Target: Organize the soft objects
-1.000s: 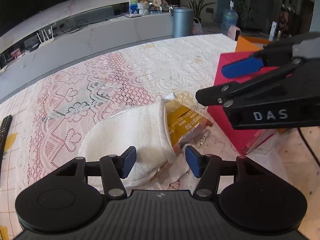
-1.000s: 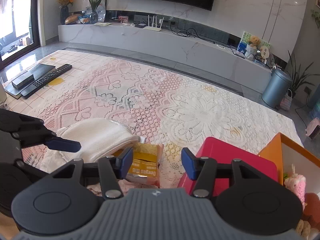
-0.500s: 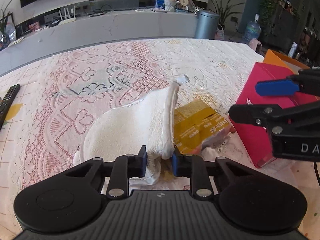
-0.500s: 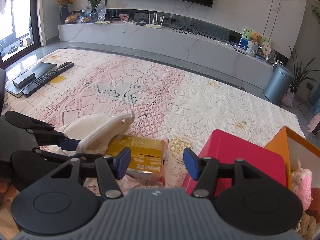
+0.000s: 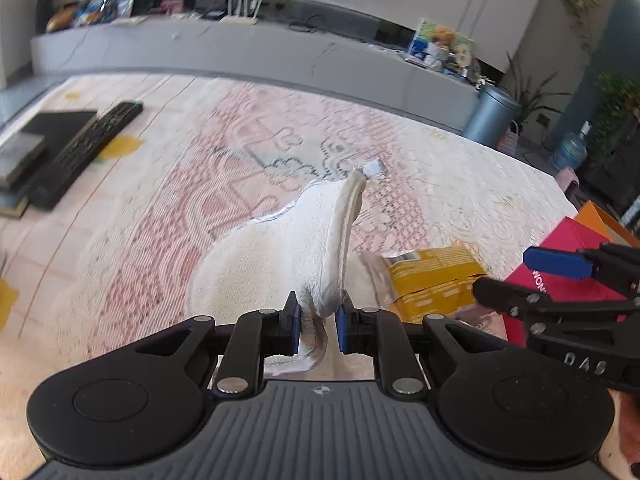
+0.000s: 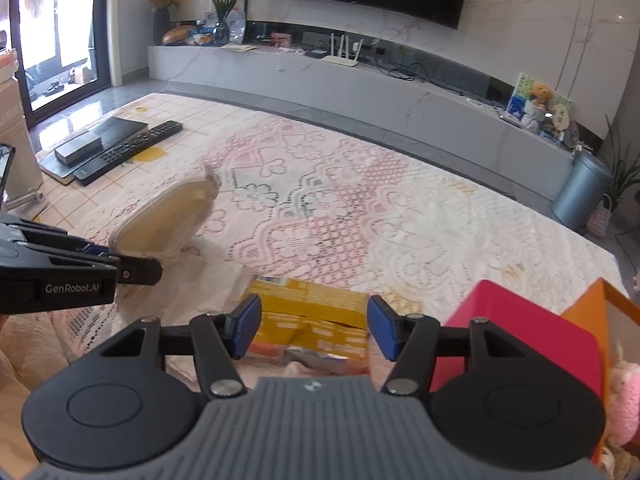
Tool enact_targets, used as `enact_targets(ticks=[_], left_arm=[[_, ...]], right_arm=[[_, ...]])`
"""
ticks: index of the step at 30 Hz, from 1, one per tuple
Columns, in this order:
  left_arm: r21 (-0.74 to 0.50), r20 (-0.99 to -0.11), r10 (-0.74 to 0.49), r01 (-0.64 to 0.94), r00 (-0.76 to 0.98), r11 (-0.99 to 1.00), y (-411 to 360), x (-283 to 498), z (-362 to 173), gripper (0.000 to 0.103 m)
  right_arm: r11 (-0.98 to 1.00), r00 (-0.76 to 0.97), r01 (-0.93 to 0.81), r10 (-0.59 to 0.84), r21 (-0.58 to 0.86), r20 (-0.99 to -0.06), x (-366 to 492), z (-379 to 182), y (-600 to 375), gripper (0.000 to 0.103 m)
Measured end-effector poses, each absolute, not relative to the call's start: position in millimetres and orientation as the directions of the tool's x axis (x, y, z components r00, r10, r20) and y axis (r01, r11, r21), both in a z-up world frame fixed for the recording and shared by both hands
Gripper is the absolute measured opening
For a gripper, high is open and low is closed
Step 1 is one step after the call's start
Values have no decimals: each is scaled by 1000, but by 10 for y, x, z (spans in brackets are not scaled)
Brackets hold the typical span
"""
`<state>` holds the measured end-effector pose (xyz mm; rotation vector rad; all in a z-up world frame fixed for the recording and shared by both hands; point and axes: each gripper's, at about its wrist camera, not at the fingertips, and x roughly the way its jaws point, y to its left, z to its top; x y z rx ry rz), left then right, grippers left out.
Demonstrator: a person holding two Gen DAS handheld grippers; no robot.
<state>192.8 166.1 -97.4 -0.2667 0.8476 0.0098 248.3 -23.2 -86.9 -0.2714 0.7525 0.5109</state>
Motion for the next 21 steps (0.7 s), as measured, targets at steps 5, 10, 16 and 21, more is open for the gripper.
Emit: enact_targets(ticks=[5,10,16,21], left_arm=[[-239,-738,-109,-107,666,965,1659,1949,-1020,19],[-247,-751,-123,-104,649,963,1650,1963,-1082,19],[-255,-758,-135,-100,638,962,1653,1979,-1116,19],[-244,-762,-134,-90,633,966,1621,1985,-1120,19]], right_arm=[[848,564,-530,348,-5,-749,2564,-1079,-61,79],[875,565,-483,297,-17,-770,2695,-1267,17,94],[878,548,-478,267,-35,-793,2736,-1464,35,101],[873,551,-485,259,-53,-793,2714,-1505,81,97]])
